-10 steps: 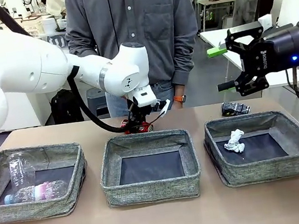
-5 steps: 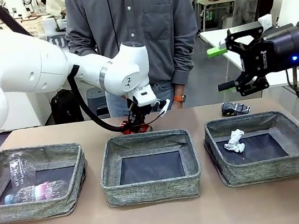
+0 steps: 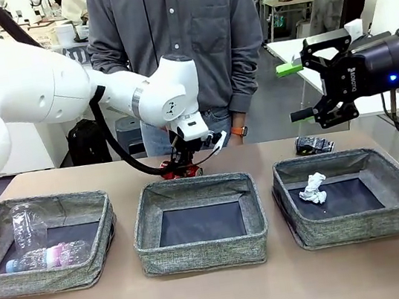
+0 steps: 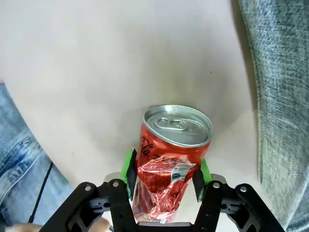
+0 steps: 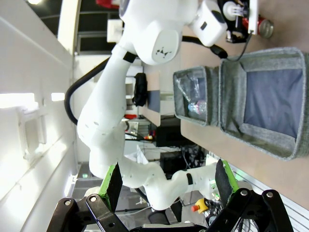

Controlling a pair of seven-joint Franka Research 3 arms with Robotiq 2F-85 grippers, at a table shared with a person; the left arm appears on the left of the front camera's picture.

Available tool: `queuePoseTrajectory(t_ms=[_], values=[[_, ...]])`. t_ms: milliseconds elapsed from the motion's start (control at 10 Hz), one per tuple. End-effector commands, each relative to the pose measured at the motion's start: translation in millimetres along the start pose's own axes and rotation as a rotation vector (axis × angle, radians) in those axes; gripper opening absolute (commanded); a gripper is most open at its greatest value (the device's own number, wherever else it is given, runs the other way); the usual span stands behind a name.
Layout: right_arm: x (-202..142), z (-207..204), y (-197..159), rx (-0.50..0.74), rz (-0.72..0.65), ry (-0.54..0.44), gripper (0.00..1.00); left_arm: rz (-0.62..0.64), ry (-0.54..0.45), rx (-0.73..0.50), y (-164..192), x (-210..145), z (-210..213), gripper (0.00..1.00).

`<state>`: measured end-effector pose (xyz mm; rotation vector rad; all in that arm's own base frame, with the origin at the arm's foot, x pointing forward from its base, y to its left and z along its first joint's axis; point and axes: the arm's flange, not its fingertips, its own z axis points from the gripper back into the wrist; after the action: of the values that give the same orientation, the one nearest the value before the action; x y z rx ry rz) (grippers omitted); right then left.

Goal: Sort the waste into the appropriate baskets.
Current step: Pick up the waste item pointed out by the person.

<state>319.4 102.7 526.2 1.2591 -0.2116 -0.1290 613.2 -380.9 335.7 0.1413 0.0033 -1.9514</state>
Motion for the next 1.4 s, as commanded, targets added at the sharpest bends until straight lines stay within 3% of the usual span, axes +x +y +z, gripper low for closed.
queuePoseTrajectory(t_ms=[0, 100, 300, 600, 700, 800, 900, 1200, 1300], values=[[-1, 0, 2, 0.007, -0.015, 0.0, 1.0, 0.097, -0.037, 0.027, -5, -13, 50, 0.0], [-1, 0, 2, 0.007, -0.015, 0.0, 1.0, 0.142, -0.075, 0.09, -13, -19, 83, 0.0], [-1, 0, 2, 0.007, -0.015, 0.0, 1.0, 0.17, -0.254, 0.178, -38, -26, 143, 0.0], [-1, 0, 2, 0.007, -0.015, 0.0, 1.0, 0.32, -0.432, 0.05, -92, -56, 216, 0.0], [-1, 0, 2, 0.007, -0.015, 0.0, 1.0, 0.347, -0.438, -0.013, -118, -64, 233, 0.0], [-1, 0, 2, 0.007, -0.015, 0.0, 1.0, 0.354, -0.363, -0.021, -149, -65, 238, 0.0], [-1, 0, 2, 0.007, -0.015, 0.0, 1.0, 0.306, -0.426, 0.051, -79, -45, 232, 0.0], [-1, 0, 2, 0.007, -0.015, 0.0, 1.0, 0.306, -0.426, 0.051, -79, -45, 232, 0.0], [-1, 0, 2, 0.007, -0.015, 0.0, 1.0, 0.321, -0.423, 0.03, -94, -44, 234, 0.56]])
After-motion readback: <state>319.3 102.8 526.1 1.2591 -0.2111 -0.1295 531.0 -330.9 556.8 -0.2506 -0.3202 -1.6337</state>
